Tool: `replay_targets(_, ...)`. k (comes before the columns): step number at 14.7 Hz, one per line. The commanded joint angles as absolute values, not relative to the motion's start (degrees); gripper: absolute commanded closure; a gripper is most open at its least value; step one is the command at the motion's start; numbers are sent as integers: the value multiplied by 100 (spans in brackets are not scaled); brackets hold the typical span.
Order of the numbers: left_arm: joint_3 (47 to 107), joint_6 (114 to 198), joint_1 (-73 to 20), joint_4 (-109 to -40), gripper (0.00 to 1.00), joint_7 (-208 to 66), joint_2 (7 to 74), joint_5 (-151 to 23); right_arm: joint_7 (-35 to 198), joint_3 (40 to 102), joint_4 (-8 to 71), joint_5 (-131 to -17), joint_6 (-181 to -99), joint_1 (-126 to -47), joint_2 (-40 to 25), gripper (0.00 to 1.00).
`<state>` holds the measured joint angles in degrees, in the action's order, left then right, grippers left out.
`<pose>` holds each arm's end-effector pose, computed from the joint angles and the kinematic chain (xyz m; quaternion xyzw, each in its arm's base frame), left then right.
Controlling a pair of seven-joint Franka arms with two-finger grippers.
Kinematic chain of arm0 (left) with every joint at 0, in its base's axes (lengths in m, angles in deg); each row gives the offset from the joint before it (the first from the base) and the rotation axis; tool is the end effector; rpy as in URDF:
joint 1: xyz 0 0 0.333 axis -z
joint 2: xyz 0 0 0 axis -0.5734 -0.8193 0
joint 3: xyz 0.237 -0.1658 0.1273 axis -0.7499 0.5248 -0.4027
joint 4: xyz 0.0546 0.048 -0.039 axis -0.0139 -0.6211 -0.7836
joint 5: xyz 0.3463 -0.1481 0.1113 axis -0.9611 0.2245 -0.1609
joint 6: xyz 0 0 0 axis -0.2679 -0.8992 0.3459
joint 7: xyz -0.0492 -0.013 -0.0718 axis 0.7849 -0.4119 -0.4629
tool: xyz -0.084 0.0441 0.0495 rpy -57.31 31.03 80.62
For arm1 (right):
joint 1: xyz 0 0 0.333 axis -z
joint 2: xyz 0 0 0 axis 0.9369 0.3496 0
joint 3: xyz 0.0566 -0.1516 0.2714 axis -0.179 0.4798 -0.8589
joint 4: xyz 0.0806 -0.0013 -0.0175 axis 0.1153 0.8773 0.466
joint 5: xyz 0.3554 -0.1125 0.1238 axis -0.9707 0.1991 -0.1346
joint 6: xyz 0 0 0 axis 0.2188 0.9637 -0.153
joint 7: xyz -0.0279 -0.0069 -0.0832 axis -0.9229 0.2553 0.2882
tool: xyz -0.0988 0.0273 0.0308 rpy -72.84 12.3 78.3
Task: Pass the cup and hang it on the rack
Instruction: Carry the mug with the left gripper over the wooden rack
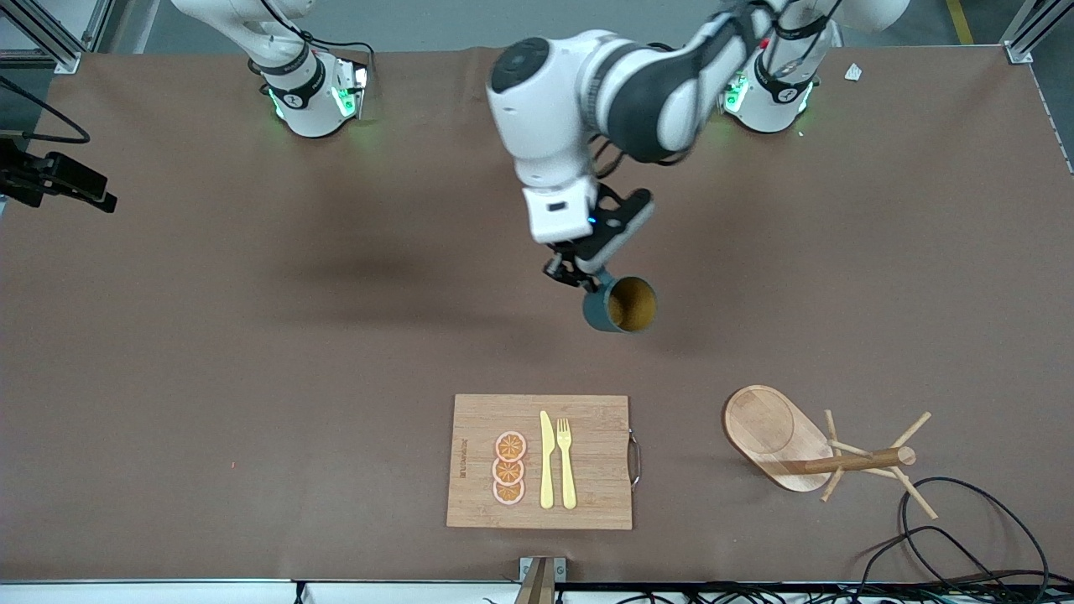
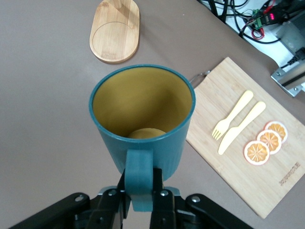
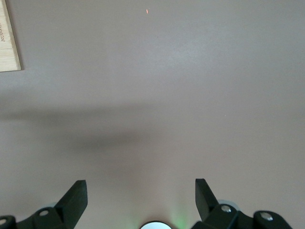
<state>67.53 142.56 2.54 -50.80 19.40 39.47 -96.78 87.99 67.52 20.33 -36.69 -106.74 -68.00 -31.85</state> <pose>0.5222 -0.4651 0.4728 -0.9068 -0.3870 -0.1595 0.0494 0.5332 -0.0339 0.6414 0.9981 -0.0456 -0.0410 0.0011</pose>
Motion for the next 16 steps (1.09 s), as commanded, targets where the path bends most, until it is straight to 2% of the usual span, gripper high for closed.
replay_targets(1, 6837, 14621, -498, -5248, 99, 1305, 4208, -8997, 8721, 6699, 2194, -3763, -10635, -6699, -3379, 0)
replay_targets(7, 6837, 15254, -1730, -5212, 99, 460, 4279, -7450, 8721, 6690, 2194, -3763, -10617, -6699, -3388, 0)
replay_targets(16, 6819, 15343, -3146, -5230, 100, -480, 4217, -4822, 8721, 6682, 2194, -3763, -10617, -6716, -3388, 0)
